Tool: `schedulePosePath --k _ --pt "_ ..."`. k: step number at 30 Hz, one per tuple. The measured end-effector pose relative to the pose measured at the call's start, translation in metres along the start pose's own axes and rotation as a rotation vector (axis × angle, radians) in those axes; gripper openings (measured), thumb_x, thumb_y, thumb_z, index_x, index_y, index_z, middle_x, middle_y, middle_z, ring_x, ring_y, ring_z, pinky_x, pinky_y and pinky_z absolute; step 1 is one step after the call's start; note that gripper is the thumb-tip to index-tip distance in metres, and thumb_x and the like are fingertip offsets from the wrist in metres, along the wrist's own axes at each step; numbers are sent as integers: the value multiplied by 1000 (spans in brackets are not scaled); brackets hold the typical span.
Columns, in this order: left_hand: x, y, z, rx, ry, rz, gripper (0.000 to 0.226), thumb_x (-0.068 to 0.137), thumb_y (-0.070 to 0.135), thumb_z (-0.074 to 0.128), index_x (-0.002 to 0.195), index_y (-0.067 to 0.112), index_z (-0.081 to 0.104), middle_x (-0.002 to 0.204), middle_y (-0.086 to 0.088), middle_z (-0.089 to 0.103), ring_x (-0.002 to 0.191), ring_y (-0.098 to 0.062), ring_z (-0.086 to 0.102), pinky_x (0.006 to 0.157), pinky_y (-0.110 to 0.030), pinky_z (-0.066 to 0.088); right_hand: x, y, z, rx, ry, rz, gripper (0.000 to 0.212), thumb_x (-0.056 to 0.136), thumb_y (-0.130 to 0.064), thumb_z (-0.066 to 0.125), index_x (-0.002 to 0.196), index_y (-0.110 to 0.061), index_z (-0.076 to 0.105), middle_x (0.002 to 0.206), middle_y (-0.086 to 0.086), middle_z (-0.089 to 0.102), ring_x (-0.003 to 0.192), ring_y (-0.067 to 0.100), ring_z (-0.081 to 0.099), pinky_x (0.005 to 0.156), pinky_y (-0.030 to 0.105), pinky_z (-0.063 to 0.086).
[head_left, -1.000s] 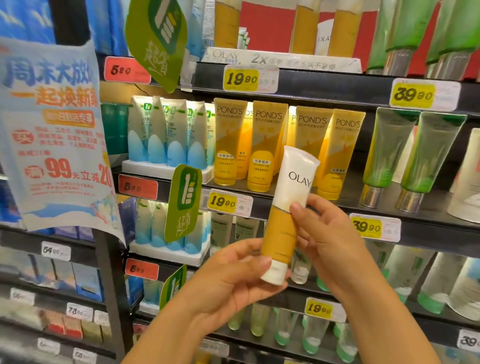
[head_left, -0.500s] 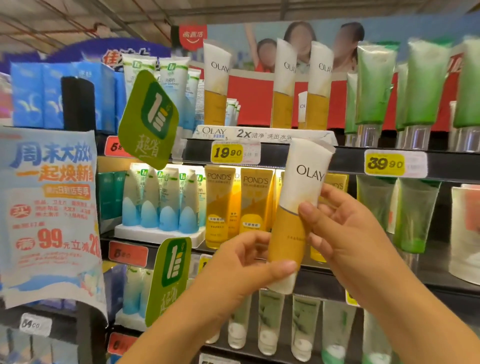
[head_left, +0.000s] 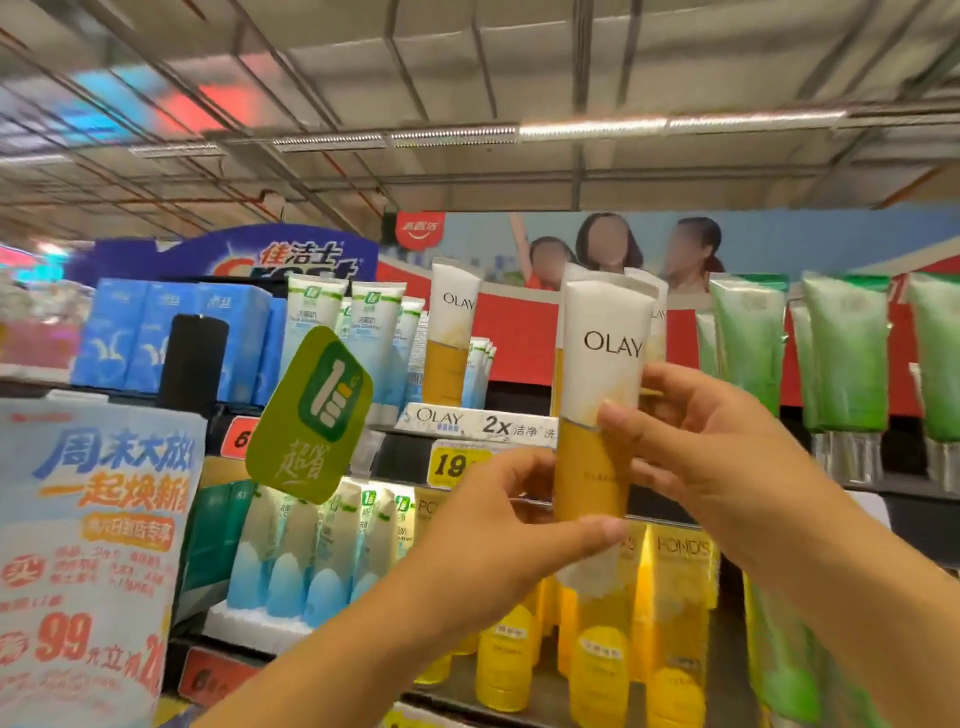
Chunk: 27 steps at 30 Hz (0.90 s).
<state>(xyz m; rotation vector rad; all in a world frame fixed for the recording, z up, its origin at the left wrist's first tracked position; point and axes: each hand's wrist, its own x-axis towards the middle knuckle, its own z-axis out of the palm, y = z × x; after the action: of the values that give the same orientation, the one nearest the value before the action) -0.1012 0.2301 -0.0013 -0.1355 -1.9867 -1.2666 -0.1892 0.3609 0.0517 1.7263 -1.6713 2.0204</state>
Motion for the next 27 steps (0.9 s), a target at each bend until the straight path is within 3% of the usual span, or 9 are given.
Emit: schedulePosePath --k 4,6,9,11,14,16,19,21,27 --pt "20 3 -14 44 54 15 32 69 28 79 99 27 67 91 10 72 82 -7 69 66 -15 53 22 -1 -14 -219 27 42 39 56 -45 67 87 -22 70 86 -5 75 83 9 71 78 29 55" --pt "34 6 -22 50 96 17 35 71 29 77 104 26 65 95 9 72 87 -8 68 66 -17 54 32 4 -18 -285 81 57 28 64 -41 69 86 -24 69 83 -2 74 84 14 70 81 31 55" --pt "58 11 -35 81 178 29 36 75 25 75 109 23 64 105 4 68 100 -16 64 81 -34 55 48 16 -17 -445 141 75 31 80 -29 70 108 -16 65 100 0 69 96 18 65 92 40 51" --pt "72 11 -41 106 215 33 32 78 24 74 108 21 64 105 2 69 99 -15 64 80 -30 52 58 22 -12 -537 183 60 40 84 -26 68 119 -8 61 108 4 66 104 20 61 97 42 47" --pt "92 7 -47 167 237 32 23 80 25 71 102 22 65 102 0 69 96 -15 64 71 -25 49 71 28 -3 -679 230 7 25 87 -24 64 106 -7 64 93 6 64 96 24 61 82 34 47" --pt "104 4 -50 196 257 34 20 80 25 72 98 25 64 100 0 70 96 -17 64 78 -31 52 80 31 1 -753 227 4 13 88 -25 63 92 -13 62 91 7 66 85 22 60 67 30 43" --pt "118 0 -51 222 281 18 24 79 24 73 100 21 63 100 -2 69 96 -18 64 87 -38 52 93 40 6 -810 193 26 17 89 -27 61 96 -12 62 90 7 66 83 23 61 72 33 49" --pt "124 -4 -51 227 282 14 19 79 23 72 95 23 62 95 0 69 90 -15 64 81 -33 53 99 47 9 -836 192 40 19 89 -28 60 99 -12 57 92 6 63 84 23 59 72 33 48" --pt "133 -8 -50 381 299 20 17 80 26 71 94 23 63 94 1 68 88 -13 64 78 -29 53 106 61 14 -889 242 41 25 90 -30 59 100 -11 46 82 0 51 72 17 49 51 23 32"
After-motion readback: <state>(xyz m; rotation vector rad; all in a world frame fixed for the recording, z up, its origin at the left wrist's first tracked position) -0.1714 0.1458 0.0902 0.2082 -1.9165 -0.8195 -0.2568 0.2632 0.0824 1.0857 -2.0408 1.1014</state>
